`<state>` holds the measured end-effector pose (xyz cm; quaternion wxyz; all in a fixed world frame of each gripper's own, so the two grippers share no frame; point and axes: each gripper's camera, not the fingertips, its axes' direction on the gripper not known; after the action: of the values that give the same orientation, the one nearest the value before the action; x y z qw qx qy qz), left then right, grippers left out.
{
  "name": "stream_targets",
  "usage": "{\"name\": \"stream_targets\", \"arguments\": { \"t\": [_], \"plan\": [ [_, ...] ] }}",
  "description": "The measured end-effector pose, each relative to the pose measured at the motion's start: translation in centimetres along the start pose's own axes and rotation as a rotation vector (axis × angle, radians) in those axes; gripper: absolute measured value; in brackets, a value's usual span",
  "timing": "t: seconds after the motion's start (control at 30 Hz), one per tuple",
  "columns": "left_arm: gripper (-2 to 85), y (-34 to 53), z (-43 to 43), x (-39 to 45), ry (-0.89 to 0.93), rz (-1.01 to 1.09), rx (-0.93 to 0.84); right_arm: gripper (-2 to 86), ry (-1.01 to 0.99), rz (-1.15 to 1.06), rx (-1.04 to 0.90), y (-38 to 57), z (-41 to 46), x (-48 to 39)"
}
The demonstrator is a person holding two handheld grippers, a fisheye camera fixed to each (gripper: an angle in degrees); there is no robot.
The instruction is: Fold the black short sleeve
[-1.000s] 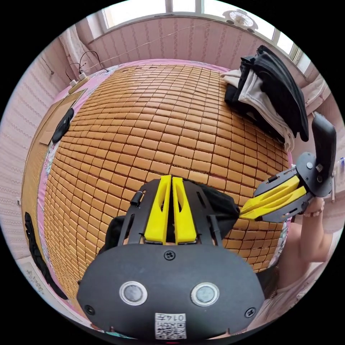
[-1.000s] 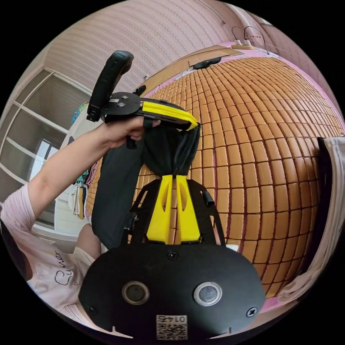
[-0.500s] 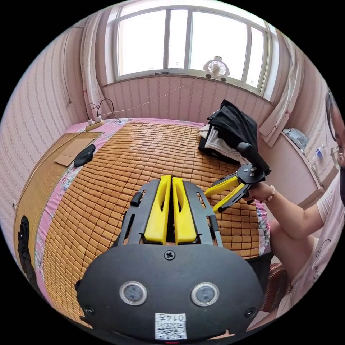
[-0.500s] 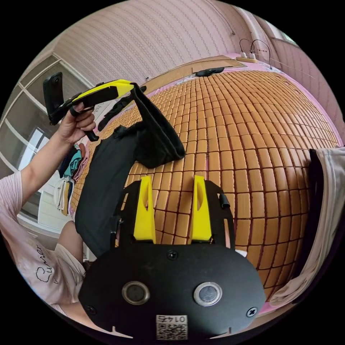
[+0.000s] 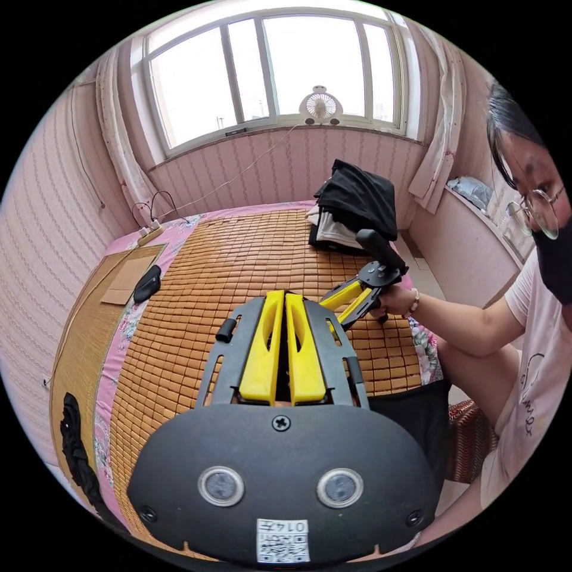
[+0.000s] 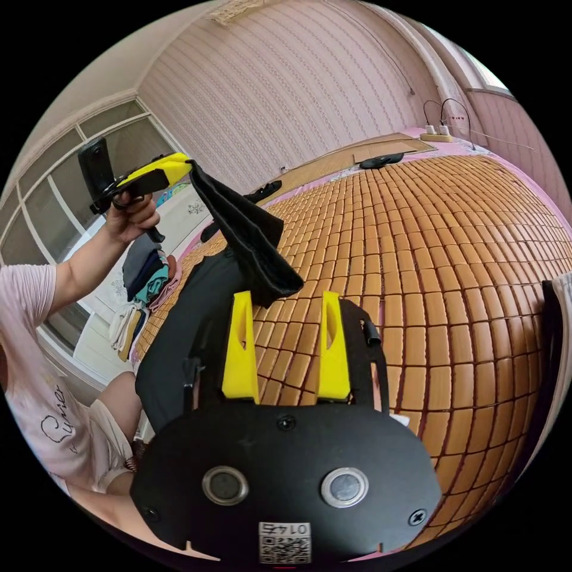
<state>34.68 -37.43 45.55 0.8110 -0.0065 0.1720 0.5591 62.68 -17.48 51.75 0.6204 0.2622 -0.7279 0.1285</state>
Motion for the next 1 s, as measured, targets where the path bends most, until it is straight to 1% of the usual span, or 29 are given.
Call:
{"name": "stream_targets", "arguments": {
  "t": [0.03, 0.07, 0.13, 0.2, 0.27, 0.33, 0.43, 0.5, 0.53, 0.6, 0.7, 0.77, 0.87, 1.0],
  "plan": [
    [-1.0, -0.2, 0.3, -0.2, 0.000, -0.005, 0.004, 6.5, -0.021, 0.007, 0.041, 0.1, -0.7, 0.1],
    [-1.0, -0.5, 0.7, -0.4, -0.008, -0.005, 0.007, 4.0, -0.033, 0.011, 0.057, 0.1, -1.0, 0.2],
    [-1.0, -1.2, 1.9, -1.0, -0.031, -0.016, 0.008, 2.3, -0.074, 0.069, 0.087, 0.3, -2.1, 1.3],
    [-1.0, -2.0, 3.9, -2.0, -0.059, -0.059, -0.007, 1.7, -0.058, 0.121, 0.063, 0.3, -2.7, 2.0],
    [-0.9, -2.9, 7.7, -3.7, -0.026, -0.131, -0.047, 1.3, -0.024, 0.170, 0.023, 0.2, -3.1, 2.4],
    [-0.8, -3.4, 10.7, -4.4, -0.002, -0.176, -0.094, 1.0, -0.047, 0.219, -0.023, 0.1, -3.5, 3.0],
    [-0.1, -3.9, 15.1, -4.2, 0.028, -0.210, -0.183, 0.8, -0.022, 0.271, -0.086, -0.1, -3.5, 3.6],
    [1.7, -3.7, 17.0, -4.0, 0.037, -0.237, -0.243, 0.7, 0.017, 0.306, -0.124, -0.2, -3.2, 3.9],
    [4.1, -3.6, 17.3, -4.2, 0.026, -0.264, -0.266, 0.7, 0.028, 0.328, -0.154, -0.3, -2.8, 4.2],
    [5.6, -3.2, 16.2, -4.6, 0.013, -0.278, -0.250, 0.7, 0.042, 0.345, -0.186, -0.4, -2.3, 4.3],
    [5.9, -1.4, 12.2, -5.7, -0.044, -0.290, -0.219, 0.7, 0.055, 0.344, -0.211, -0.9, -1.8, 4.0],
    [5.8, 1.0, 9.8, -5.8, -0.108, -0.235, -0.295, 0.7, 0.049, 0.356, -0.211, -1.1, -1.8, 3.8],
    [6.3, 4.4, 9.0, -5.8, -0.163, -0.226, -0.439, 0.6, 0.043, 0.368, -0.199, -1.3, -1.7, 3.4],
    [6.8, 6.6, 9.1, -5.5, -0.164, -0.236, -0.485, 0.6, 0.057, 0.362, -0.200, -1.8, -1.4, 2.2]
  ]
}}
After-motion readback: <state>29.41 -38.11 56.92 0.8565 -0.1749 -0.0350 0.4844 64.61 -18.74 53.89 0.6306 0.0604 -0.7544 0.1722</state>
